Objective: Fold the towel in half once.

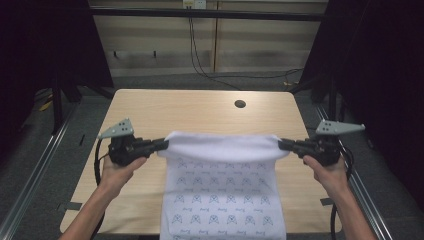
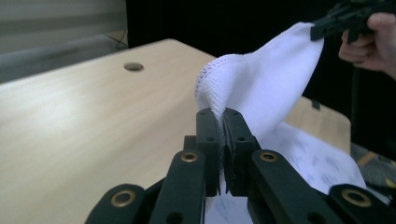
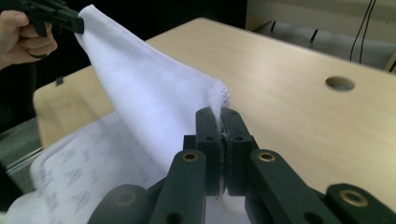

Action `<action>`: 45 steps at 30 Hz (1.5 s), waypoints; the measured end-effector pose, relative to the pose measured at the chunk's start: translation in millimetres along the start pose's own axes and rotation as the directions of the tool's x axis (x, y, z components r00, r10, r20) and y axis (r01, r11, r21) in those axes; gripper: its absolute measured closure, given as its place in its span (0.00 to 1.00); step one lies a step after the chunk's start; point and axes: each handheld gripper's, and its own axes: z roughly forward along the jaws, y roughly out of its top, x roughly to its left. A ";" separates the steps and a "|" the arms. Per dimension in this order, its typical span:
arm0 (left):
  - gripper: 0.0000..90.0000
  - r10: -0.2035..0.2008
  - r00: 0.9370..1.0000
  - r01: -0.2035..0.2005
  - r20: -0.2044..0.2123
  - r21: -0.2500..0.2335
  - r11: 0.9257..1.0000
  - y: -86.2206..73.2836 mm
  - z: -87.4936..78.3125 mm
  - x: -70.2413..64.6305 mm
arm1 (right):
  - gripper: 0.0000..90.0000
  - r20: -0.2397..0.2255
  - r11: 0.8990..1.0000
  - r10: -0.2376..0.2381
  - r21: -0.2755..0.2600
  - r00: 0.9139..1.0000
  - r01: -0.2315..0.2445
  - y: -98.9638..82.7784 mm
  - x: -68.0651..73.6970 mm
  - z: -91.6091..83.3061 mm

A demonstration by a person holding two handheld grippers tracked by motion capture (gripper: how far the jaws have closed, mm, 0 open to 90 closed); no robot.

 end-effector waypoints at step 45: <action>0.98 -0.126 0.949 0.203 -0.287 0.256 0.945 -60.4 125.9 126.2 | 0.97 0.250 0.932 0.087 0.321 0.964 -0.167 -70.0 -75.5 147.6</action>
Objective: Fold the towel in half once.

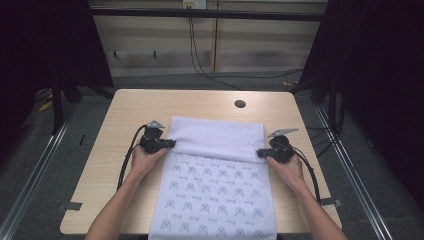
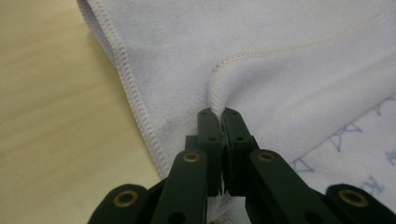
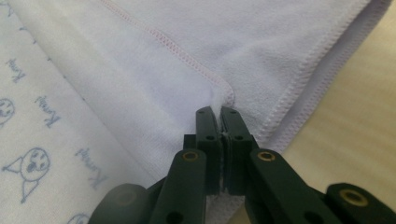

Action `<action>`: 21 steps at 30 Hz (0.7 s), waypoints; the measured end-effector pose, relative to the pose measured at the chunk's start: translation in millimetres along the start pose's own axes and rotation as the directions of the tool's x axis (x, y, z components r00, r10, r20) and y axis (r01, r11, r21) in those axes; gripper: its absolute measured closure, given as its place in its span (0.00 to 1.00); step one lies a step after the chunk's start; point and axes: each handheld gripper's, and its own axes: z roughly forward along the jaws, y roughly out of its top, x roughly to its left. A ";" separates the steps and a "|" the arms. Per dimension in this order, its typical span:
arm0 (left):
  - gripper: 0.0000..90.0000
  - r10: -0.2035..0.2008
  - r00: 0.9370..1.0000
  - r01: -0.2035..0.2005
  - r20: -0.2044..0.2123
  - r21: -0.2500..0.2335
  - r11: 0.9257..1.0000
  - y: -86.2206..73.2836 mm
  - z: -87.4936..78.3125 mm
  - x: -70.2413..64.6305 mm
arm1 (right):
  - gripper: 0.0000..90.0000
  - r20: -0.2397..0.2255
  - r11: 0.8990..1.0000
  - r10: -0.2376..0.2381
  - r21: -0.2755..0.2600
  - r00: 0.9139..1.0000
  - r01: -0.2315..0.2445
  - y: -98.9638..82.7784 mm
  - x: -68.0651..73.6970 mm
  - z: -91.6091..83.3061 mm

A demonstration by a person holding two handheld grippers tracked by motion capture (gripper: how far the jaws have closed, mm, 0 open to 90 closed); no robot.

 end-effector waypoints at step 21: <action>0.98 -0.062 0.997 0.069 0.045 -0.177 0.982 27.1 -24.1 11.8 | 0.97 -0.048 0.967 0.146 -0.206 0.988 -0.152 42.8 -40.6 -1.8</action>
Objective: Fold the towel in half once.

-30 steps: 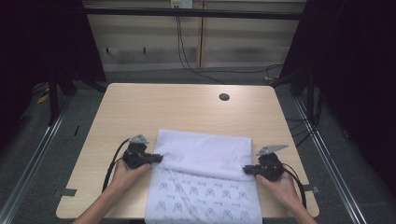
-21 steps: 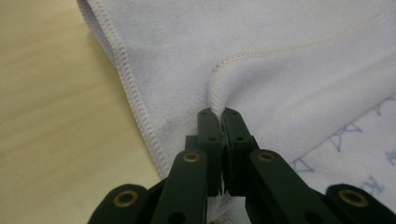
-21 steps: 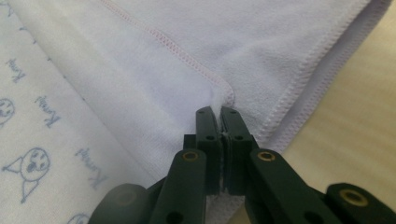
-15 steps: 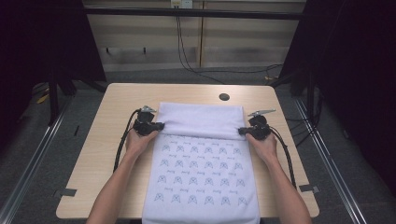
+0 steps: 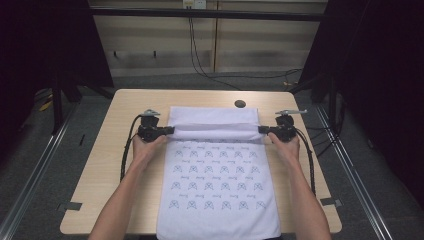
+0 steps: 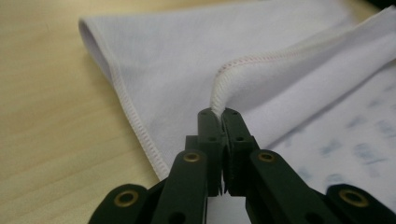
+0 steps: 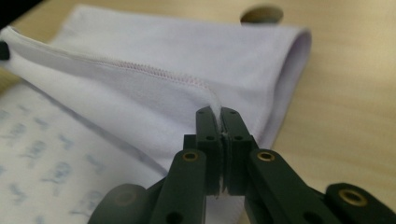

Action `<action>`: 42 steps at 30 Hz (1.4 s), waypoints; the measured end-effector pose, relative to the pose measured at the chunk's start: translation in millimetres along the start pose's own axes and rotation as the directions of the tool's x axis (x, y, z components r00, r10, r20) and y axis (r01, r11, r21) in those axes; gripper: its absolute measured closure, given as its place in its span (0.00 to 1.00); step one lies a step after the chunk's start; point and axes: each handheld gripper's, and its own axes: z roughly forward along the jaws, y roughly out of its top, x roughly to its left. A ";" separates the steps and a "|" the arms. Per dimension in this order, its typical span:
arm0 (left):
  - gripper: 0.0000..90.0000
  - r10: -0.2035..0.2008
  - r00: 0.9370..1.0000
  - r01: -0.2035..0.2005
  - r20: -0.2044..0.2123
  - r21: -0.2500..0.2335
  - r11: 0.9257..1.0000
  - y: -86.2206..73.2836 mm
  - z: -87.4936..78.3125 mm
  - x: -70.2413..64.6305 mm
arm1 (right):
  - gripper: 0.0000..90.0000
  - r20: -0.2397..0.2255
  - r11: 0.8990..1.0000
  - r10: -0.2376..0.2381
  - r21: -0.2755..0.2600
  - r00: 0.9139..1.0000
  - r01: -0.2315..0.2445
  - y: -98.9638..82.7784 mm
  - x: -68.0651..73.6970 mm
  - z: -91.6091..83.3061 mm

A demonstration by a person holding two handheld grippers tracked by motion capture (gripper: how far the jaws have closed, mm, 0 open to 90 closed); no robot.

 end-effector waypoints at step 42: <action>0.97 0.215 0.937 -0.221 0.274 -0.010 0.975 -89.4 -145.2 -118.8 | 0.97 -0.276 0.962 -0.273 -0.075 0.921 0.263 -84.7 96.5 -167.5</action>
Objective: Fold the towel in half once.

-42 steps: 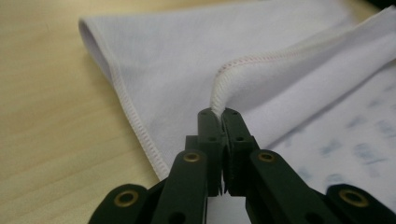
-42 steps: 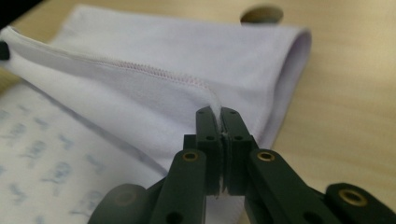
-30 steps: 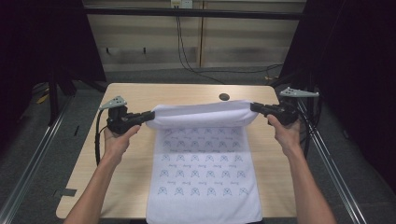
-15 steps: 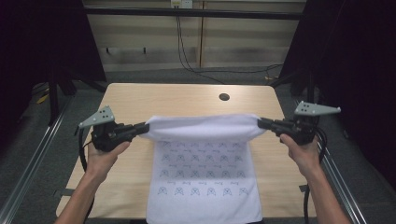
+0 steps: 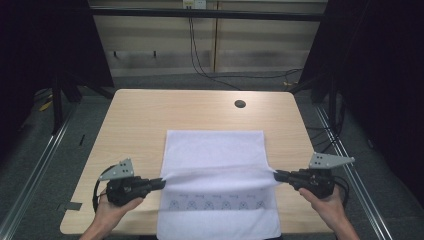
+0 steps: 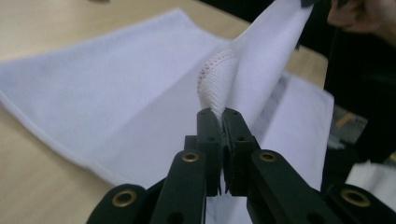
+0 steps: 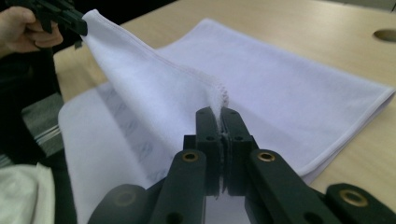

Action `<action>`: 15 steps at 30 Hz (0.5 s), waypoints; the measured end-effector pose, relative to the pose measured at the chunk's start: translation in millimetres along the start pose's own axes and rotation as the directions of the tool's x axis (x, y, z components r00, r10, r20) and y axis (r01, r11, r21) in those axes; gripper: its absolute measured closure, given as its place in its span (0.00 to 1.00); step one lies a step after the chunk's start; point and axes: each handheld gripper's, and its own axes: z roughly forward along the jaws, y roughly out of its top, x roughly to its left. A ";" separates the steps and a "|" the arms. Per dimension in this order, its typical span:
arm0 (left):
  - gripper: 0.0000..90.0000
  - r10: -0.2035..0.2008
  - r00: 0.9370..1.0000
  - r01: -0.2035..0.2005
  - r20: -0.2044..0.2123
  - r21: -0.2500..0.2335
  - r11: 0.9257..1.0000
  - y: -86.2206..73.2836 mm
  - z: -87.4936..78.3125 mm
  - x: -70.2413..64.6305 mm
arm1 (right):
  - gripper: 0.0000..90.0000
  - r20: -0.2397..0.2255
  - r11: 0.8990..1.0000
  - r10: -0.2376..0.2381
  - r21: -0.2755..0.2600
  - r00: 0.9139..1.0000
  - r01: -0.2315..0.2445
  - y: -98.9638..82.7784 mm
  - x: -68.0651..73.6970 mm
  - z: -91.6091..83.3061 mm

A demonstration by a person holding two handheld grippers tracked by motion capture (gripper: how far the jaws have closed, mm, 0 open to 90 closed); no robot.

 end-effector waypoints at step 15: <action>0.93 0.000 0.999 -0.008 0.035 0.208 0.978 -42.4 22.6 -1.6 | 0.92 -0.099 0.957 0.053 0.290 0.994 -0.022 -60.1 17.7 25.5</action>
